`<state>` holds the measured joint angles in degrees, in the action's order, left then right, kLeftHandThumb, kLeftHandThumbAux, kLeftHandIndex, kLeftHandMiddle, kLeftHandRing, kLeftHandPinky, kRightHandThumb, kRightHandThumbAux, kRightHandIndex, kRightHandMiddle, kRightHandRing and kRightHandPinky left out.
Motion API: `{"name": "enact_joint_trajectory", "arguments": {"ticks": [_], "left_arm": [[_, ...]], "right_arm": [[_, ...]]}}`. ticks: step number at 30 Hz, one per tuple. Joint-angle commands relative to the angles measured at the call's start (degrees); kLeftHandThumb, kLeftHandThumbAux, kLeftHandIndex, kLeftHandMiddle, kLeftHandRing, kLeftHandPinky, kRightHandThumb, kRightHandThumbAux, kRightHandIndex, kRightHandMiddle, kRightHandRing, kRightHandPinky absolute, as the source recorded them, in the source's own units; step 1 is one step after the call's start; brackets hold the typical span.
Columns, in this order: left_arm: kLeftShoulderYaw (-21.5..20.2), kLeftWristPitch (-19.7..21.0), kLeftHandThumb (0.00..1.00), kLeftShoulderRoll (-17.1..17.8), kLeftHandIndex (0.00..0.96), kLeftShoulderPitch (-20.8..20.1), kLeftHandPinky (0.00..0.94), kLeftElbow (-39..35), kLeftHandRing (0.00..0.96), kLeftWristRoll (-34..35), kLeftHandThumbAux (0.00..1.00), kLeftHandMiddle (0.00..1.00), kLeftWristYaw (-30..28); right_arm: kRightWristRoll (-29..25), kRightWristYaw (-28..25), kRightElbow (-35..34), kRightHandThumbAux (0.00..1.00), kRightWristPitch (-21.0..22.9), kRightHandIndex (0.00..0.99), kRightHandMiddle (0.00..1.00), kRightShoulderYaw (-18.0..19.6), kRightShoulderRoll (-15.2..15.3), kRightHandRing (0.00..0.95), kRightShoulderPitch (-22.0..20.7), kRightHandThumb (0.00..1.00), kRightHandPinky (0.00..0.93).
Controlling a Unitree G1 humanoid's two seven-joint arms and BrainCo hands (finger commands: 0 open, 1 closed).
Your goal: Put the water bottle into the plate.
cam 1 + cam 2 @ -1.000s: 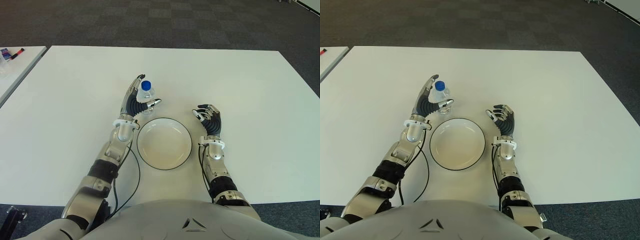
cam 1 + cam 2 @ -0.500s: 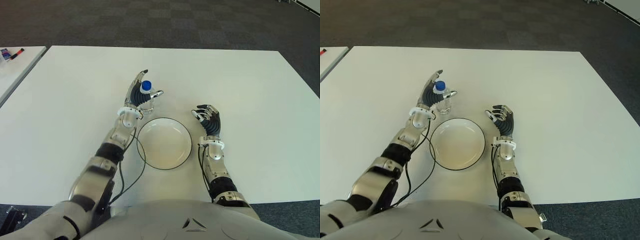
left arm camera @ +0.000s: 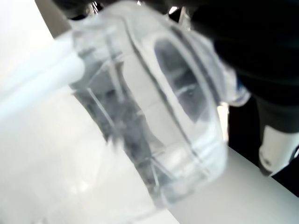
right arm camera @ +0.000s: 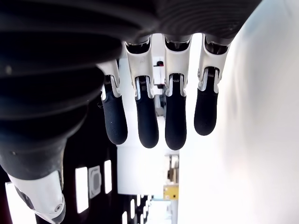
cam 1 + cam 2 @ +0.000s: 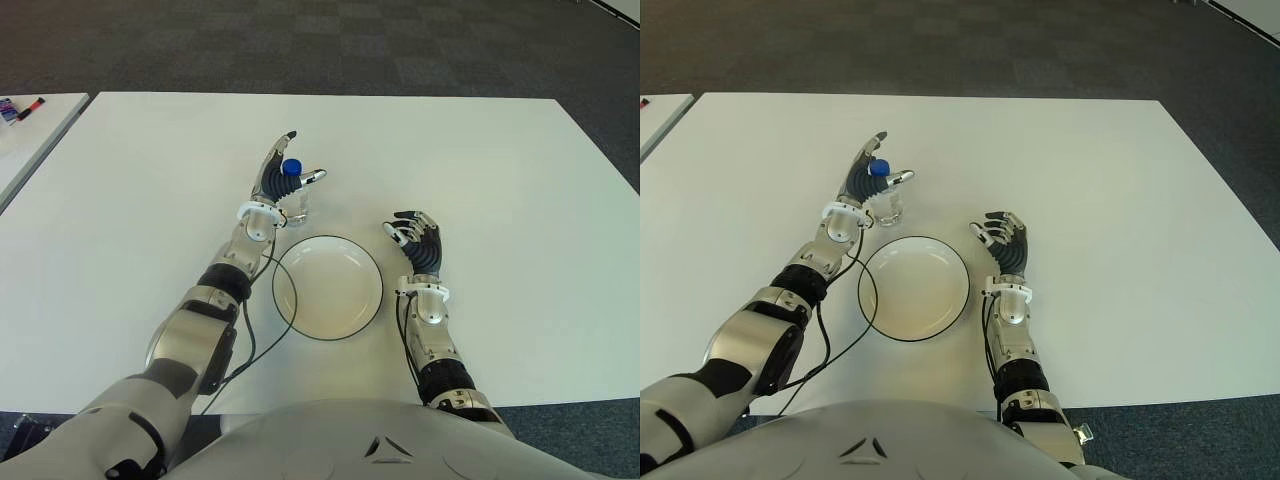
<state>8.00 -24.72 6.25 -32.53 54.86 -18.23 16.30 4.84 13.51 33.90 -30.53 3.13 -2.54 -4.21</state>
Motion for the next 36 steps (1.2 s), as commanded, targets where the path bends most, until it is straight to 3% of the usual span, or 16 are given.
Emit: {"name": "enact_joint_trajectory", "arguments": {"ticks": [1, 13, 36], "left_arm": [[-0.1, -2.2, 0.0, 0.1, 0.0, -0.9, 0.0, 2.7, 0.0, -0.1, 0.552, 0.0, 1.5], [-0.2, -4.2, 0.0, 0.0, 0.0, -1.7, 0.0, 5.1, 0.0, 0.0, 0.546, 0.0, 1.5], [-0.1, -3.7, 0.002, -0.8, 0.0, -1.6, 0.006, 4.5, 0.0, 0.0, 0.598, 0.0, 2.0]], "right_arm": [[0.0, -0.1, 1.3, 0.725, 2.5, 0.415, 0.42, -0.1, -0.4, 0.441, 2.9, 0.697, 0.441], [-0.5, -0.1, 0.9, 0.724, 2.3, 0.415, 0.427, 0.3, -0.9, 0.442, 3.3, 0.699, 0.44], [-0.8, -0.6, 1.7, 0.724, 0.9, 0.416, 0.421, 0.7, -0.2, 0.434, 3.1, 0.695, 0.441]]}}
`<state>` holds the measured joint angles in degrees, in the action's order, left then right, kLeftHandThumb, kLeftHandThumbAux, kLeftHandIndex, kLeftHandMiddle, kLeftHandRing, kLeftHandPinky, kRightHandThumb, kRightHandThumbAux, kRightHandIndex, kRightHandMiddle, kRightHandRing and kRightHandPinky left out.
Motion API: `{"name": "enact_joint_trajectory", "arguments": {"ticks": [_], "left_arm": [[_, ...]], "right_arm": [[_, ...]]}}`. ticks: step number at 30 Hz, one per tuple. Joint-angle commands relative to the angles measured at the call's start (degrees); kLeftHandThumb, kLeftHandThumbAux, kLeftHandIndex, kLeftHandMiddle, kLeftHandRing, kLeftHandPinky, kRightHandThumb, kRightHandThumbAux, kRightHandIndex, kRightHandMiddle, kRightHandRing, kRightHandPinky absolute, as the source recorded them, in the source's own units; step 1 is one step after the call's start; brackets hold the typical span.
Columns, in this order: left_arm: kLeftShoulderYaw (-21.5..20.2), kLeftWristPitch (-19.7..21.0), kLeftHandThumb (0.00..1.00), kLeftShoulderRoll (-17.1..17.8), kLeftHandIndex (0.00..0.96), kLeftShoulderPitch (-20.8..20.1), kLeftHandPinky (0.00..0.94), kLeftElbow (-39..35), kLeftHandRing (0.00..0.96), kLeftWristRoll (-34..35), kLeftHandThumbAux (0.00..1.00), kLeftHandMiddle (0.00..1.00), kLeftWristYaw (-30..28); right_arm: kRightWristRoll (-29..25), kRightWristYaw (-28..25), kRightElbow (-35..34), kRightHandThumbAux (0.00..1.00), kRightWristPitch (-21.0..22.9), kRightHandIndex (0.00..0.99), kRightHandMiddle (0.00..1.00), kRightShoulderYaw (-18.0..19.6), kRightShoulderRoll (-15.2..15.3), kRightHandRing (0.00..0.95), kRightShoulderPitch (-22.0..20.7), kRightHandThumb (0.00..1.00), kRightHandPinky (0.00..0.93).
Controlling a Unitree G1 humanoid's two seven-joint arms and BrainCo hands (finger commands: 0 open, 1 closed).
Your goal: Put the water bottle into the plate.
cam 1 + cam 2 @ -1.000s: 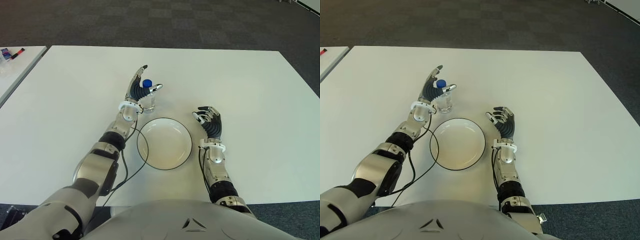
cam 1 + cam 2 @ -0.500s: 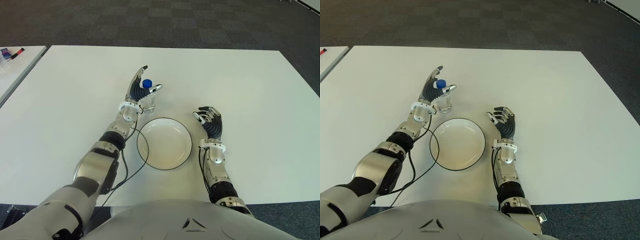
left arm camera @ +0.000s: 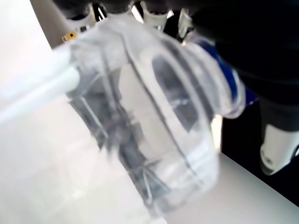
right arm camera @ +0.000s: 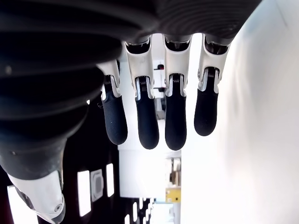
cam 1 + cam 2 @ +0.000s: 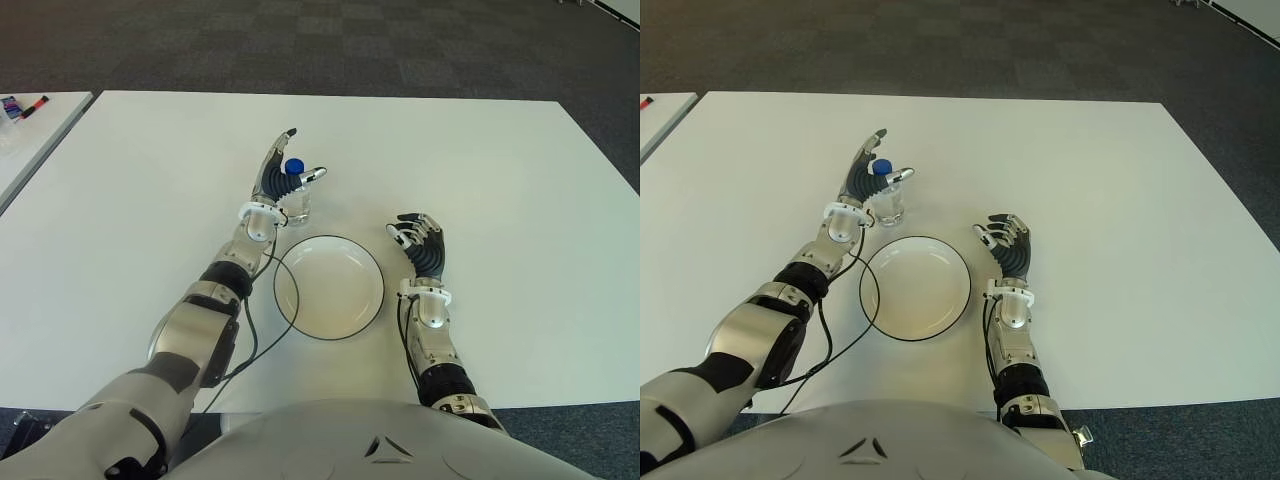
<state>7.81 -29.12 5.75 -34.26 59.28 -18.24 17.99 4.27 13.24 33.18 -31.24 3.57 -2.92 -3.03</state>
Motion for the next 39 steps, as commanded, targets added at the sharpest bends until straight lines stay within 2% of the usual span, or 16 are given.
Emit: {"name": "enact_joint_trajectory", "arguments": {"ticks": [1, 14, 24, 39], "left_arm": [[0.1, 0.8, 0.001, -0.3, 0.0, 0.2, 0.006, 0.1, 0.0, 0.0, 0.598, 0.0, 0.2], [-0.2, 0.5, 0.0, -0.2, 0.0, 0.6, 0.015, -0.8, 0.0, 1.1, 0.596, 0.0, -1.9], [-0.6, 1.2, 0.0, -0.1, 0.0, 1.8, 0.053, -3.6, 0.009, 3.6, 0.603, 0.0, -7.7], [-0.9, 1.5, 0.0, 0.1, 0.0, 2.8, 0.081, -6.1, 0.036, 6.0, 0.627, 0.01, -13.2]], "right_arm": [[-0.2, -0.4, 2.5, 0.724, 1.6, 0.416, 0.421, 0.2, 0.2, 0.434, 1.9, 0.695, 0.441], [-0.2, -0.7, 2.5, 0.725, 2.3, 0.415, 0.42, 0.3, 0.5, 0.44, 1.7, 0.695, 0.445], [-0.5, -0.3, 3.0, 0.724, 1.9, 0.417, 0.42, 0.6, 0.4, 0.433, 1.2, 0.698, 0.44], [-0.8, -0.8, 3.7, 0.723, 1.1, 0.418, 0.424, 0.9, 0.5, 0.437, 0.8, 0.699, 0.443]]}}
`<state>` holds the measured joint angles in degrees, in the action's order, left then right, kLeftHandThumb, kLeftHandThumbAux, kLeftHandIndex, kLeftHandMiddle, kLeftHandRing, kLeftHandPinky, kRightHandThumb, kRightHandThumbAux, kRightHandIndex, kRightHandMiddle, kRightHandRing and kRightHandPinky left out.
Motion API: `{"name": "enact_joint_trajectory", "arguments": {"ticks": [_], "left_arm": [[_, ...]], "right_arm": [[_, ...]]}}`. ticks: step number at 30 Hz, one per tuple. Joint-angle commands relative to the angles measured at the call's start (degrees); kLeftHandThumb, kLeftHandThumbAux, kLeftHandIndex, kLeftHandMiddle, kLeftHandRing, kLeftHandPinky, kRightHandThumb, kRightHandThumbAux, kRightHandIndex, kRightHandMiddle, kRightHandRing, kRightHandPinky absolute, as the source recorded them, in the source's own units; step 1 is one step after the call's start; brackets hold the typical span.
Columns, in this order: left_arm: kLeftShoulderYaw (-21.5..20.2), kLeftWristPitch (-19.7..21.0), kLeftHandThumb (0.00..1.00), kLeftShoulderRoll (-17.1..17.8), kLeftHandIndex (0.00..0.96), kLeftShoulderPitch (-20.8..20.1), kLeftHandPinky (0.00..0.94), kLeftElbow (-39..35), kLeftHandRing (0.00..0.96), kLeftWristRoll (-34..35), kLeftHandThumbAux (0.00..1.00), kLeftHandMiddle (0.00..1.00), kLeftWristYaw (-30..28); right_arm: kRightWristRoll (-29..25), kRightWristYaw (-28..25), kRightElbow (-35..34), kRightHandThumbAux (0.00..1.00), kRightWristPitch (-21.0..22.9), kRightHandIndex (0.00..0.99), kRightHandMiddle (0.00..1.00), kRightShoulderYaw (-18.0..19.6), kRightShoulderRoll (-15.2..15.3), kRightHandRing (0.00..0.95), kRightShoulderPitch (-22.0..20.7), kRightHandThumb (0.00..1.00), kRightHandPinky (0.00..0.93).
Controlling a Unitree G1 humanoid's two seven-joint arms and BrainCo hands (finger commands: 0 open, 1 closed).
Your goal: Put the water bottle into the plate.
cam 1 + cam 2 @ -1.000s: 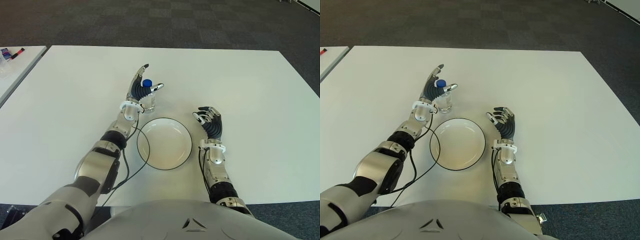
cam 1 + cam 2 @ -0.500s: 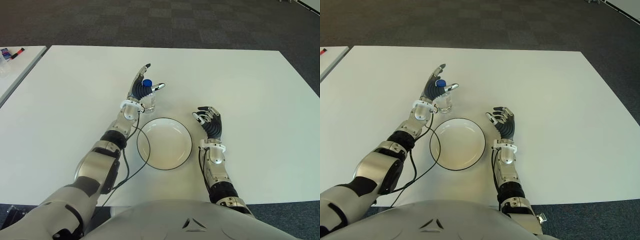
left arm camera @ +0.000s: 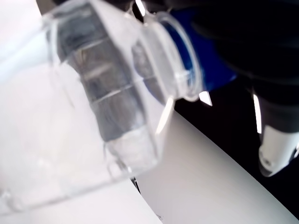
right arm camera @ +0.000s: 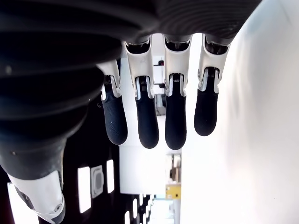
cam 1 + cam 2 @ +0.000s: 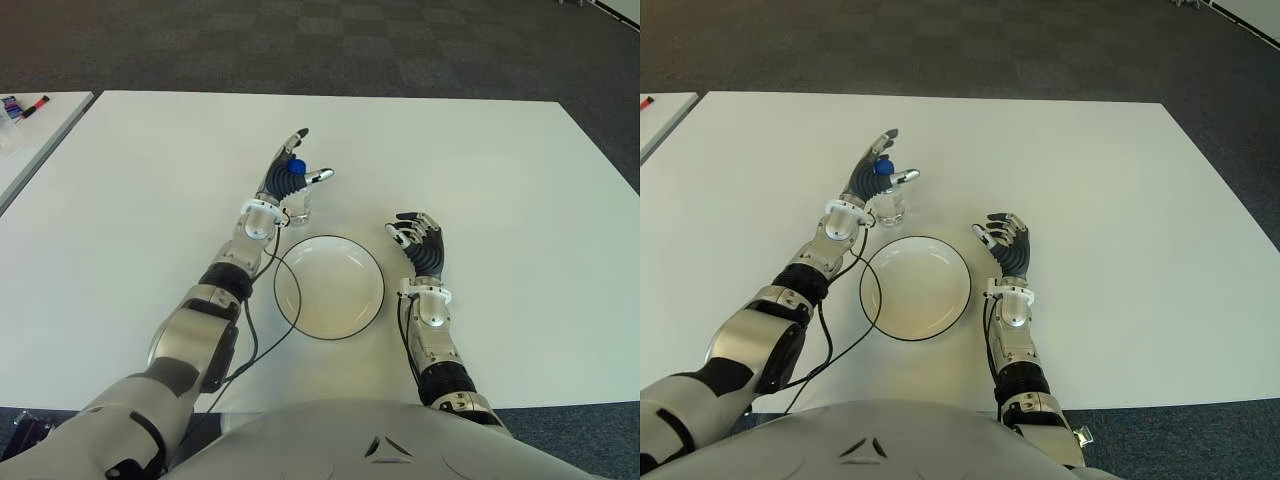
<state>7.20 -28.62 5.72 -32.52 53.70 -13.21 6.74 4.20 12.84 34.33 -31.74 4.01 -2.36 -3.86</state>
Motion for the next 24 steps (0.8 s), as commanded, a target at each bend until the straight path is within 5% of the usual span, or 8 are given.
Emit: {"name": "enact_joint_trajectory", "arguments": {"ticks": [1, 24], "left_arm": [[-0.3, 0.9, 0.0, 0.1, 0.0, 1.1, 0.084, -0.6, 0.038, 1.0, 0.629, 0.011, -2.2], [-1.0, 0.1, 0.0, 0.0, 0.0, 1.7, 0.162, -0.9, 0.121, 2.4, 0.704, 0.089, -4.5]], "right_arm": [[-0.6, -0.4, 2.5, 0.723, 1.6, 0.418, 0.424, 0.4, 0.0, 0.436, 1.6, 0.699, 0.44], [0.9, 0.6, 2.4, 0.724, 3.3, 0.417, 0.41, 0.0, 0.8, 0.423, 1.3, 0.697, 0.422]]}}
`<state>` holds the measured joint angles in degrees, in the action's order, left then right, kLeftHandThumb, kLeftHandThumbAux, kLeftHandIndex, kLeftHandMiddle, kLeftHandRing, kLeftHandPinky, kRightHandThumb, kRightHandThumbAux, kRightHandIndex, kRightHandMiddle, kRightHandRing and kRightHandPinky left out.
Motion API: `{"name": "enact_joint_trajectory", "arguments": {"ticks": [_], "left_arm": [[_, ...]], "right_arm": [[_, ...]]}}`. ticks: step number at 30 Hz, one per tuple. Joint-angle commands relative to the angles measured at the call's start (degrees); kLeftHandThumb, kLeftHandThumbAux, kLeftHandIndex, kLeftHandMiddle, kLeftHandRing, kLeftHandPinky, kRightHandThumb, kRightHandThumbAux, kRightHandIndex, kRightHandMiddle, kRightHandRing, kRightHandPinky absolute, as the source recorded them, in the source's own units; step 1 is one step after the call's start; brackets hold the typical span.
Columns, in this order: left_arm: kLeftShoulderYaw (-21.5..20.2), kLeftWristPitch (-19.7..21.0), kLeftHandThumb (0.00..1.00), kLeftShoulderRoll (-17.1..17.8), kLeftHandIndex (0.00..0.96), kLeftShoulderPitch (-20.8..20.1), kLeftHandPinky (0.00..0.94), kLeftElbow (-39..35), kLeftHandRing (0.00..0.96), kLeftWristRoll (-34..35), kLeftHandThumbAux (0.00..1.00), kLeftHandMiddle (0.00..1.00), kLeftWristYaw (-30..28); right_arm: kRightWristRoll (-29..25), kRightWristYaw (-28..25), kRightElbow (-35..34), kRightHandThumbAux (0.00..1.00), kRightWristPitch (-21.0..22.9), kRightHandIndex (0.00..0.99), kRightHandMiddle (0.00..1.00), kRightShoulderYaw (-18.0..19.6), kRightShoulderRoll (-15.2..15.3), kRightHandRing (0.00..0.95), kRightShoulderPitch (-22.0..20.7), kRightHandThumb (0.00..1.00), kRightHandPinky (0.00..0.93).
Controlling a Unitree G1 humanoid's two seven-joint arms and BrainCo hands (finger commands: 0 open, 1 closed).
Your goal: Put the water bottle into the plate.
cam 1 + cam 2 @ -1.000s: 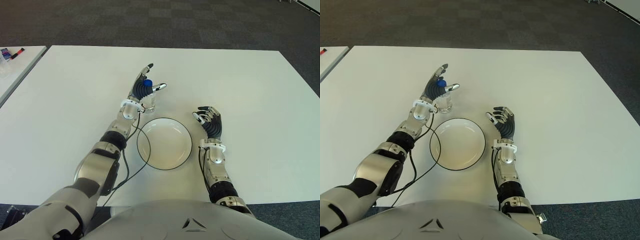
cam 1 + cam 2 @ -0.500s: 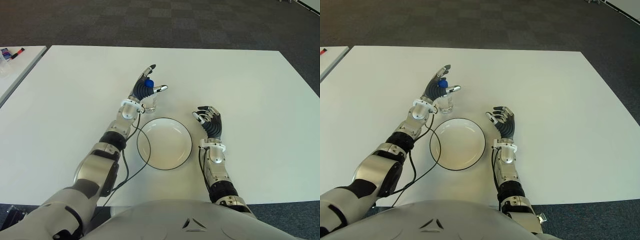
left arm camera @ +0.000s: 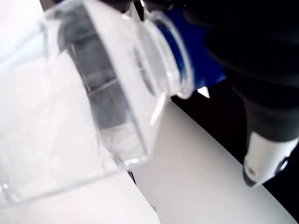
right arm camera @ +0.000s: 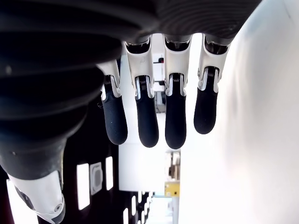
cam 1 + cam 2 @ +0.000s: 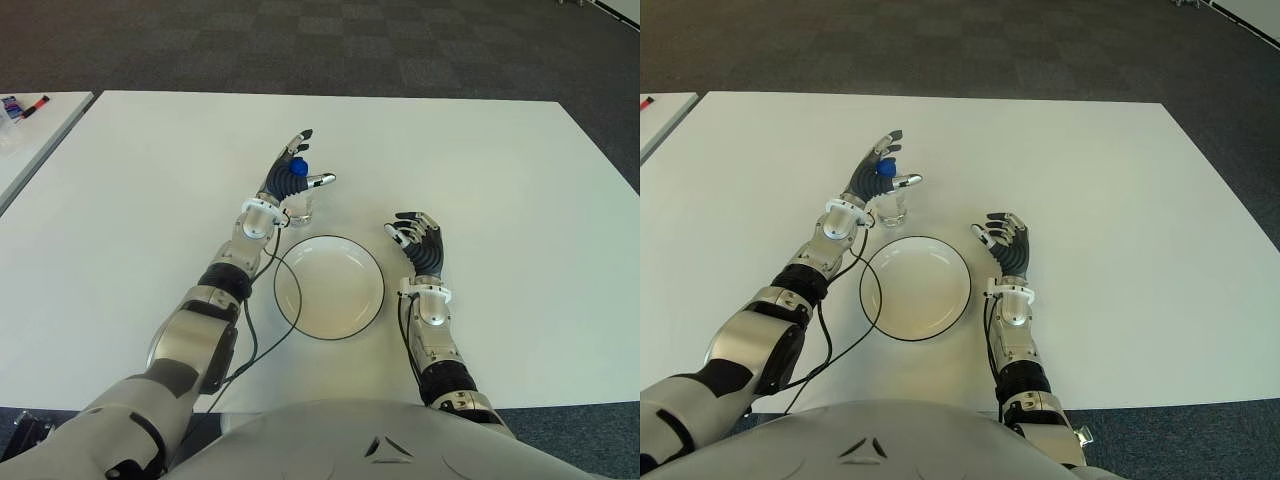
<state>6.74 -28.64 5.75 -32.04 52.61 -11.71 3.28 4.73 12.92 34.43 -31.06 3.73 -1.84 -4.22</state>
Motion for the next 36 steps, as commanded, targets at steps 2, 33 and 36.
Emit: {"name": "enact_joint_trajectory", "arguments": {"ticks": [2, 33, 36], "left_arm": [[-0.7, 0.1, 0.0, -0.1, 0.0, 1.3, 0.169, 0.2, 0.126, 1.1, 0.708, 0.093, -1.3], [-1.3, 1.5, 0.0, -0.1, 0.0, 2.2, 0.143, 0.0, 0.123, 0.9, 0.733, 0.093, -1.9], [-1.4, 2.2, 0.0, -0.3, 0.0, 2.2, 0.138, 1.2, 0.116, 1.0, 0.734, 0.087, -2.1]], "right_arm": [[0.5, 0.7, 2.2, 0.724, 2.8, 0.416, 0.409, 0.2, 0.3, 0.423, 1.6, 0.697, 0.42], [0.8, 1.3, -0.6, 0.724, 3.7, 0.416, 0.407, -0.1, -0.1, 0.432, 2.7, 0.696, 0.446], [0.4, 1.2, -0.8, 0.724, 3.6, 0.417, 0.411, -0.1, -0.4, 0.435, 2.9, 0.696, 0.447]]}}
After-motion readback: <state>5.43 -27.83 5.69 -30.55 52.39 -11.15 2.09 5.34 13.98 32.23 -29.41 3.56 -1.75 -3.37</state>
